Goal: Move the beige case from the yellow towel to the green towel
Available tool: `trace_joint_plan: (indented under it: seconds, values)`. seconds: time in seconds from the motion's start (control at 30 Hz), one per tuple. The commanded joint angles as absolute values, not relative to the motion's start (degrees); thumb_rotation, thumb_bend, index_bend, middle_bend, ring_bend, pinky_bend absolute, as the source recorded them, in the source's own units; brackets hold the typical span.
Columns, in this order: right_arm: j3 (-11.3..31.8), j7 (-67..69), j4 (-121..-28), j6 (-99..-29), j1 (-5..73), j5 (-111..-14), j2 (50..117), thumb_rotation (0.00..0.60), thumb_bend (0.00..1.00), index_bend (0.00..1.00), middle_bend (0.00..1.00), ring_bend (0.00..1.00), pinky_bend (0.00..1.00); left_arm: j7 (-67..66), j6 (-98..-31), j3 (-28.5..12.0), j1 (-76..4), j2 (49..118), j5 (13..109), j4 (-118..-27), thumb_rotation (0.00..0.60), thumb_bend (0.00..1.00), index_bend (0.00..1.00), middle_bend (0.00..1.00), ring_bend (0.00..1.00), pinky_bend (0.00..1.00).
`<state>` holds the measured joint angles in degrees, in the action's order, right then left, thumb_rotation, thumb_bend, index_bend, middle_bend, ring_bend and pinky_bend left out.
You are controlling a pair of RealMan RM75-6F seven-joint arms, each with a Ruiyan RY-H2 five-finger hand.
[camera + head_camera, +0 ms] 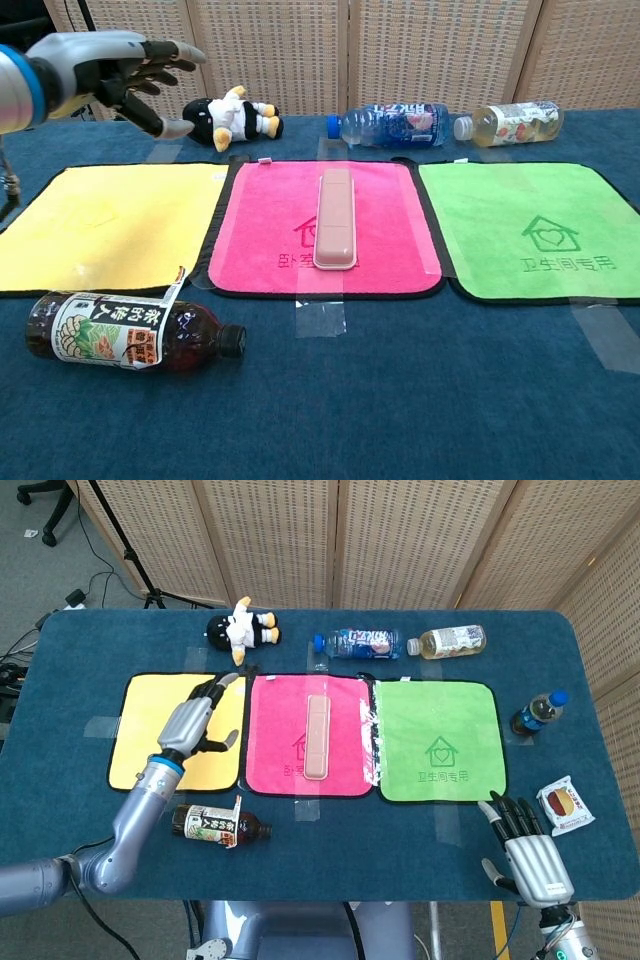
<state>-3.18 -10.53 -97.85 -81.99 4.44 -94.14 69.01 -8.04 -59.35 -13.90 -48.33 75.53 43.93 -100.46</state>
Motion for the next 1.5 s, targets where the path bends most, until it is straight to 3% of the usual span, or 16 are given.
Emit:
trace_joint_plan:
  seconds: [0.03, 0.5, 0.73, 1.0, 1.5]
  values:
    - [-3.29, -10.46, -98.10, -82.42, 4.31, -94.59, 68.89, 0.600, 0.34, 0.07, 0.00, 0.00, 0.00, -14.89, -65.94, -7.38, -44.07, 71.45, 53.03, -103.19, 0.600, 0.38, 0.00, 0.00, 0.00, 0.02]
    - [-2.97, -8.18, -99.55, -86.90, 3.12, -97.37, 67.35, 0.600, 0.34, 0.07, 0.00, 0.00, 0.00, -24.80, -78.68, 11.72, -28.53, 62.29, 76.31, -115.23, 0.600, 0.30, 0.00, 0.00, 0.00, 0.02]
    - [-2.41, -8.28, -99.48, -89.26, 2.30, -98.13, 67.24, 0.600, 0.34, 0.07, 0.00, 0.00, 0.00, -28.51, -85.35, 16.58, -20.02, 63.48, 80.69, -117.05, 0.600, 0.30, 0.00, 0.00, 0.00, 0.02]
    - [-2.48, -8.10, -100.00, -90.04, 1.83, -98.65, 66.58, 0.600, 0.34, 0.07, 0.00, 0.00, 0.00, -28.39, -88.72, 18.52, -14.90, 63.08, 85.78, -117.24, 0.600, 0.30, 0.00, 0.00, 0.00, 0.02]
    - [-2.91, -7.76, -100.42, -89.62, 1.85, -100.05, 65.98, 0.600, 0.34, 0.07, 0.00, 0.00, 0.00, -30.10, -84.42, 16.23, -12.34, 62.37, 86.64, -117.58, 0.600, 0.30, 0.00, 0.00, 0.00, 0.02]
